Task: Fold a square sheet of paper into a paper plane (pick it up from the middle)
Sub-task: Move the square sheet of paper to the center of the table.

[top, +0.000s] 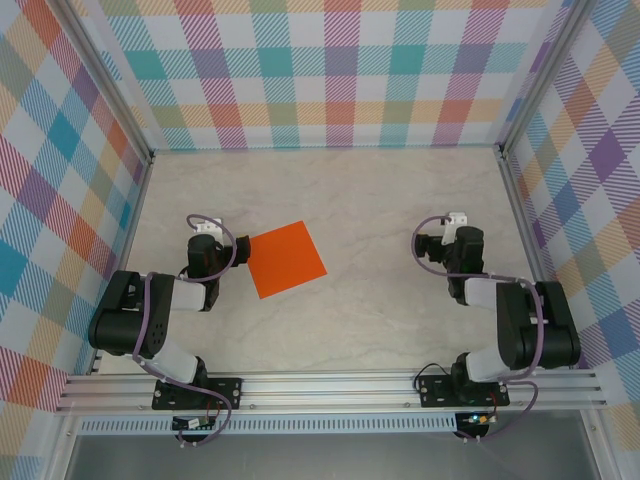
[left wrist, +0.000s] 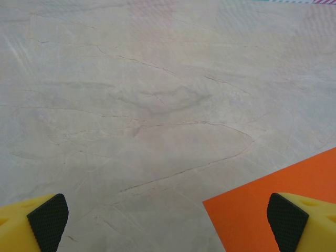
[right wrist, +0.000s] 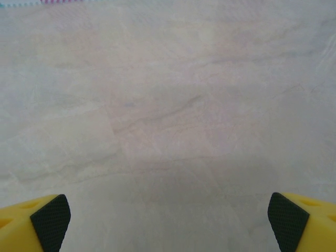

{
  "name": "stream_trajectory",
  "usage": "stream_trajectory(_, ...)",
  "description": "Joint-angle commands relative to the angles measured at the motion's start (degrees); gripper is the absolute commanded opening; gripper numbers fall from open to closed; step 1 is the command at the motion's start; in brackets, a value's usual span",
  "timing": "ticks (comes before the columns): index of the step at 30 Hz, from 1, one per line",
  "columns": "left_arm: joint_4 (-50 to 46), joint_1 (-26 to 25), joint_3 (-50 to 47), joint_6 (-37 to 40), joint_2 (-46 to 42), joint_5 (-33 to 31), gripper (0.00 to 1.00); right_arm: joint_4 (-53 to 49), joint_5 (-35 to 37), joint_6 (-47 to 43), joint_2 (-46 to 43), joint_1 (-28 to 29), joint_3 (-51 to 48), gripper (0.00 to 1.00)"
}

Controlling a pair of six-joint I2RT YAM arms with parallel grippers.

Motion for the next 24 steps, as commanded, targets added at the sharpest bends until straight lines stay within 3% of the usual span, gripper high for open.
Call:
stream_trajectory(1,-0.2,1.1,1.4,0.8,0.0,0.7,1.00,-18.9,-3.4,3.9,-6.2,-0.5,8.7,1.00)
stream_trajectory(5,-0.2,1.1,1.4,0.7,-0.1,0.8,1.00,-29.8,-9.9,10.2,-12.7,-0.2,11.5,1.00)
stream_trajectory(8,-0.2,1.1,1.4,0.9,-0.1,0.7,1.00,-42.9,-17.3,13.7,-13.3,-0.3,17.8,1.00)
stream_trajectory(11,-0.2,1.1,1.4,0.8,-0.1,0.7,1.00,-49.7,-20.4,20.5,-12.3,-0.2,22.0,1.00)
stream_trajectory(12,-0.3,1.1,1.4,0.7,-0.1,0.7,1.00,-51.2,-21.6,22.7,-11.6,-0.3,22.9,1.00)
stream_trajectory(15,0.0,1.4,1.2,0.7,-0.2,1.2,1.00,-47.7,-37.8,25.7,-8.5,-0.3,22.4,1.00)
stream_trajectory(17,0.2,1.2,-0.1,-1.0,-3.2,-3.1,1.00,-45.1,-43.1,29.7,-6.9,0.6,21.8,1.00)
stream_trajectory(19,-5.0,1.5,-0.8,-4.4,-9.6,-9.8,1.00,-46.8,-42.1,29.6,-6.6,3.1,22.5,1.00)
stream_trajectory(24,-18.4,1.9,-0.9,-9.2,-21.9,-7.7,1.00,-48.8,-37.1,30.3,-7.0,10.8,23.9,1.00)
